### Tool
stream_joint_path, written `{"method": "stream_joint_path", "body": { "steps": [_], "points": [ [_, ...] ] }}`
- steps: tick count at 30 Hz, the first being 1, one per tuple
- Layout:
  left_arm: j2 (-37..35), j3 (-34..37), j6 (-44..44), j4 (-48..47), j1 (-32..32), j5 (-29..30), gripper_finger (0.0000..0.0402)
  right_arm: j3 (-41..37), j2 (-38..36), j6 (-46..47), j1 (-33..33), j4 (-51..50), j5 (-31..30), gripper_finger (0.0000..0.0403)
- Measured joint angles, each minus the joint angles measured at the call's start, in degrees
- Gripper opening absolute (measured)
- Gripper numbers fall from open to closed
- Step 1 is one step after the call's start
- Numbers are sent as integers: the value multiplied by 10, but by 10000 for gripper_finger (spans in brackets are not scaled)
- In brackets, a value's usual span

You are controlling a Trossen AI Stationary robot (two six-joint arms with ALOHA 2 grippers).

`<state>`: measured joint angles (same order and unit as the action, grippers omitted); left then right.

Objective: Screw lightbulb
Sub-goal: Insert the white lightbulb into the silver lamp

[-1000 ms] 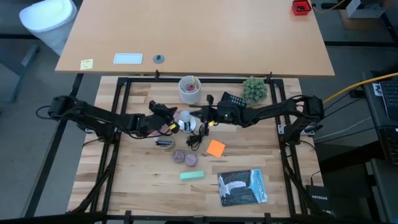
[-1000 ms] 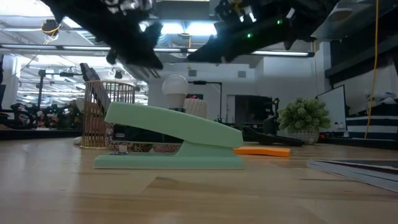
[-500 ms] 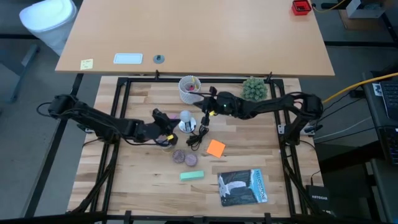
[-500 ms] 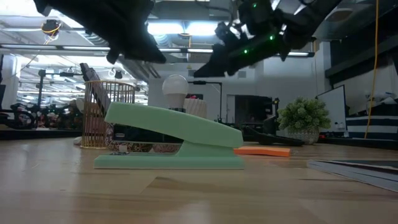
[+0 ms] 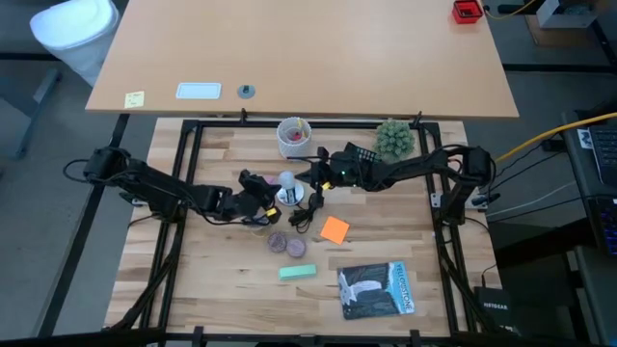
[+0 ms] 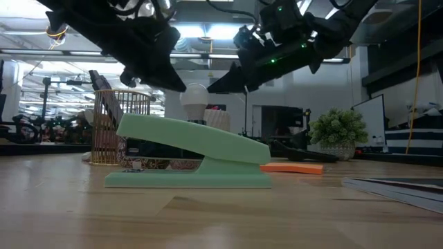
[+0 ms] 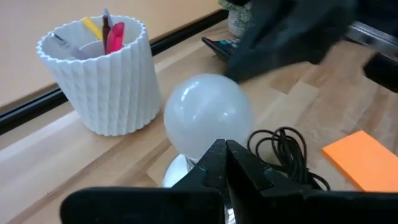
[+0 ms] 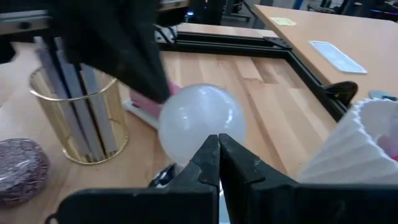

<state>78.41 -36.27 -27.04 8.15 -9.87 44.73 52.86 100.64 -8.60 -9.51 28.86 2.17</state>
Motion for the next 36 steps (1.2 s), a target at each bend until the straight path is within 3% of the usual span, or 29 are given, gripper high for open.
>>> {"method": "stream_joint_path", "body": {
  "steps": [19, 30, 36],
  "points": [
    [-1, 0, 40, 3, 60, 12, 1, 0, 0, -2, 69, 35, -10, 7],
    [-51, 0, 89, 49, 27, 22, 1, 0, -67, -111, 63, 37, -142, 7],
    [-41, 0, 53, 43, -9, 22, 1, 0, -64, -97, 16, 6, -97, 7]
  ]
}}
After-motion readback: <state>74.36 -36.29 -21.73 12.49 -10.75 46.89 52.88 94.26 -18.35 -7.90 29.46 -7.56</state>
